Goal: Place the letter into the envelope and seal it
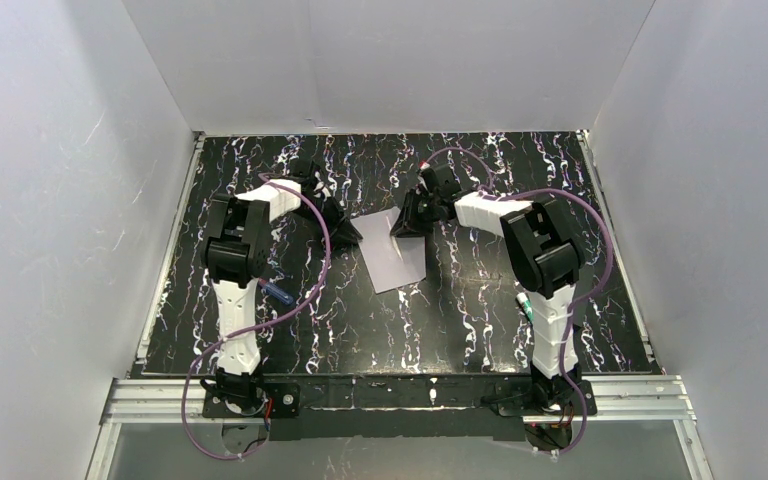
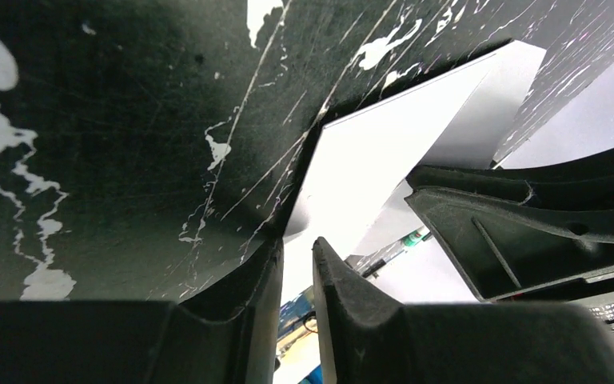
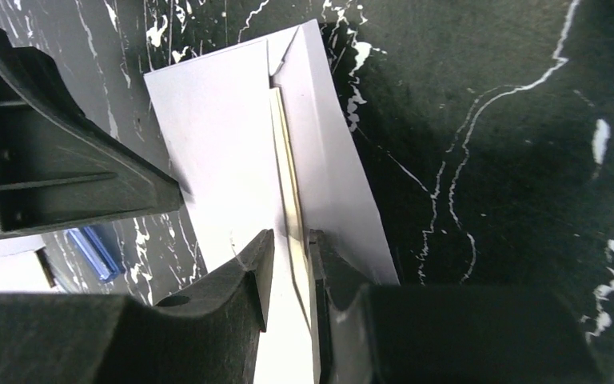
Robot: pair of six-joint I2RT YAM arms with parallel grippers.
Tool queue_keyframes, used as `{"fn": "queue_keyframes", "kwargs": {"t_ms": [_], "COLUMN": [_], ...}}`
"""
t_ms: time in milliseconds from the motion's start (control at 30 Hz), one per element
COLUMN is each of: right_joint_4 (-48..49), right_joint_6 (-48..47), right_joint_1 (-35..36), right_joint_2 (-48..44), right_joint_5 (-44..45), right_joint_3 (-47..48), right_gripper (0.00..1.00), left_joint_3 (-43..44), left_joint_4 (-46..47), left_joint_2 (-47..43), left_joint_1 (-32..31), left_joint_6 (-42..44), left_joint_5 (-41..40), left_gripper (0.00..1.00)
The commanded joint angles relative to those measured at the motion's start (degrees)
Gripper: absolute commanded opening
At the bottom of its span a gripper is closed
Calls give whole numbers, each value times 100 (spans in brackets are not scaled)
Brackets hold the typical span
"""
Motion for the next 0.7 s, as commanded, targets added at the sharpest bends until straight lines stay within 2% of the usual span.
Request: {"fn": "queue_keyframes", "kwargs": {"t_ms": [0, 167, 333, 533, 667], "right_joint_4": [162, 352, 481, 315, 245], "right_joint_6": [161, 381, 553, 252, -111], "right_joint_1": [75, 156, 148, 82, 31], "right_joint_2": [234, 247, -23, -588, -1199], "right_joint_5": [-256, -352, -52, 401, 618], "right_joint_3": [96, -8, -193, -28, -20], "right_gripper": [31, 30, 29, 41, 52], "left_joint_3": [-159, -88, -8, 200, 257], "left_joint_4": [-159, -121, -125, -369, -741], "left_joint_2": [351, 383, 332, -100, -725], "left_joint_1": [-97, -96, -86, -53, 5], "left_joint_6": [-64, -123, -91, 380, 878], "left_joint_5": [-172, -145, -193, -580, -1094], "left_gripper": [19, 17, 17, 25, 30]}}
